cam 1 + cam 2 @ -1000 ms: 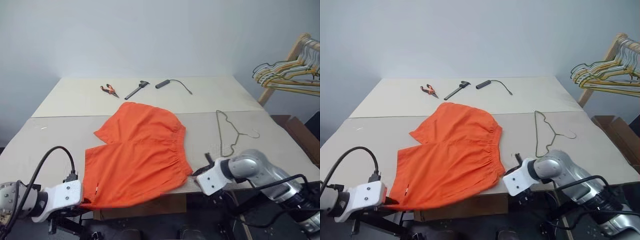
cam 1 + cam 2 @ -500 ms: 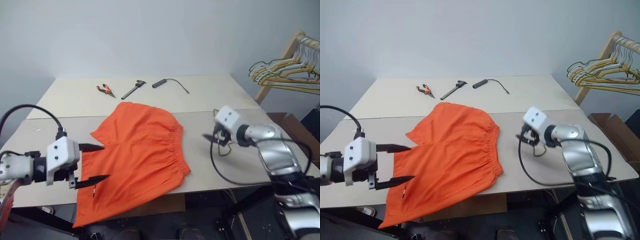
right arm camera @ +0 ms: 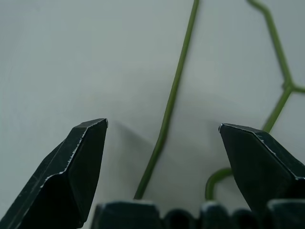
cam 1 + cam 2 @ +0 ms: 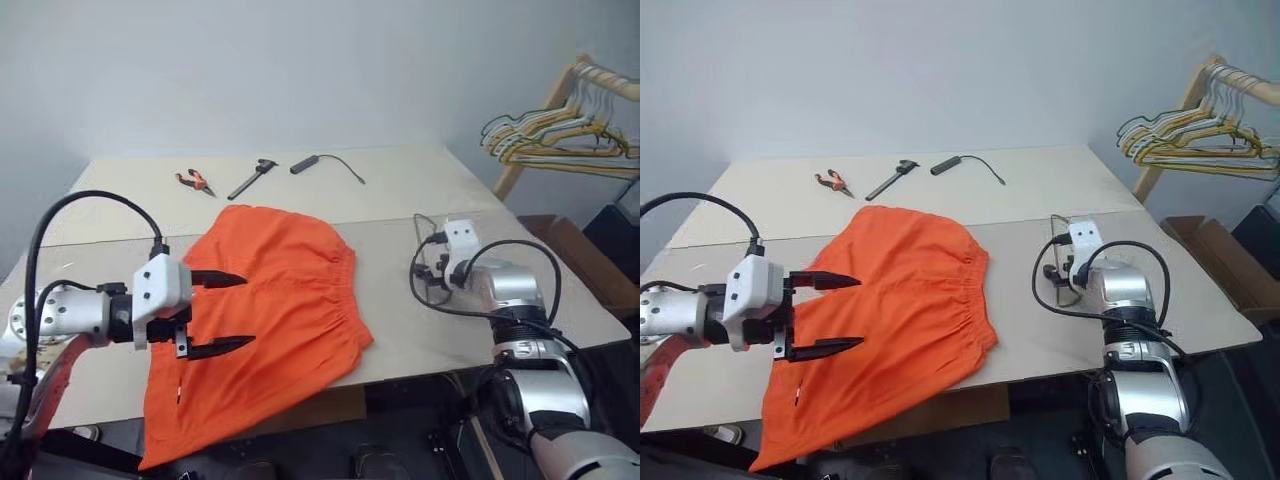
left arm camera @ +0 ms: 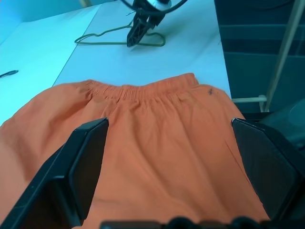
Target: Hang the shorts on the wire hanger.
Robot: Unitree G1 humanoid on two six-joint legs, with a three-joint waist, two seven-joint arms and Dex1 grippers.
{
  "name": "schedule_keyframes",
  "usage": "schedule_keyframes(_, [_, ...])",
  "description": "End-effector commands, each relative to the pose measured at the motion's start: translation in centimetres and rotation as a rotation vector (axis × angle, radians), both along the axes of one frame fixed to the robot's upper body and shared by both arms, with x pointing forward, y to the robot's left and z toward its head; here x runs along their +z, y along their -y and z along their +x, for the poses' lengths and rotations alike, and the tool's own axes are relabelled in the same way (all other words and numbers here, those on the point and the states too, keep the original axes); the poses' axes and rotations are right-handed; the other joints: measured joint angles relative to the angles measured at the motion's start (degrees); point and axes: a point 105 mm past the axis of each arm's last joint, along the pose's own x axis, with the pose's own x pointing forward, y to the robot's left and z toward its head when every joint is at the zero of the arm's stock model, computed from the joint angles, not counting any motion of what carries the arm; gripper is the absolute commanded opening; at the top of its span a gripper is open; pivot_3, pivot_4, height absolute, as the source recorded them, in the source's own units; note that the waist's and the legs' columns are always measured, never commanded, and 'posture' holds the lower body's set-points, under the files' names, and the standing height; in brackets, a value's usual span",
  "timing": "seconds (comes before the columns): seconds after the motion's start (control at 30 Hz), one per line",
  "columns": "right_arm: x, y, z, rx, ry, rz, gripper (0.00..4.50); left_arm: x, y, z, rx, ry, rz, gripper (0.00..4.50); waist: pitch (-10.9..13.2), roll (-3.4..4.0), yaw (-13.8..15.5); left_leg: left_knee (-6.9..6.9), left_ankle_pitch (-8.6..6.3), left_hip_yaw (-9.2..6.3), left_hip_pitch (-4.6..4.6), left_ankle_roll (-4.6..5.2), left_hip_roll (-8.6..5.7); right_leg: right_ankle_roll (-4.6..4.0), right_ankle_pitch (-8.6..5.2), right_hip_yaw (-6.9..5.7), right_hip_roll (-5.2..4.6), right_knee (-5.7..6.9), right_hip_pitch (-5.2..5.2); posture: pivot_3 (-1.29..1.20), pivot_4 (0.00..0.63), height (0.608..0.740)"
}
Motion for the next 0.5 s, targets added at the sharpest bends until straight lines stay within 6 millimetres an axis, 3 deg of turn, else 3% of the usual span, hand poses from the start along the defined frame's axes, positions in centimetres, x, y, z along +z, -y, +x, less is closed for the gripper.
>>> schedule_keyframes(0.03, [1.3, -1.7, 0.9, 0.063, 0.051, 0.012, 4.35, 1.3, 0.6, -0.2, -0.044, 0.053, 0.003, 4.48, 0.01, 0.01, -0.53, 0.00, 0.00, -0.09, 0.00, 0.00, 0.00, 0.01, 0.00, 0.00, 0.00, 0.00, 0.00, 0.01, 0.000, 0.740])
schedule_keyframes(0.27, [-0.4, -3.1, 0.3, 0.112, -0.002, 0.023, 4.35, 1.3, 0.9, 0.0, -0.057, 0.056, 0.000, 4.48, 0.03, 0.04, -0.68, 0.00, 0.00, -0.17, 0.06, 0.00, 0.00, 0.06, 0.02, 0.06, 0.04, 0.01, 0.02, 0.01, 0.000, 0.740])
schedule_keyframes(0.4, [-1.5, -2.4, 0.2, 0.037, -0.053, 0.030, 4.35, 1.0, 1.1, -0.1, -0.065, 0.050, 0.001, 4.48, 0.01, 0.02, -0.76, 0.01, 0.00, -0.16, 0.13, 0.00, 0.00, 0.09, 0.04, 0.08, 0.03, 0.00, 0.11, 0.01, 0.000, 0.740])
schedule_keyframes(0.5, [-2.6, -1.7, 0.0, -0.014, -0.089, -0.014, 3.76, 0.8, 1.0, -0.1, -0.068, 0.050, 0.005, 4.50, 0.00, 0.00, -0.70, 0.01, 0.00, -0.16, 0.27, 0.00, 0.00, 0.09, 0.04, 0.08, 0.03, 0.01, 0.23, 0.01, 0.000, 0.740])
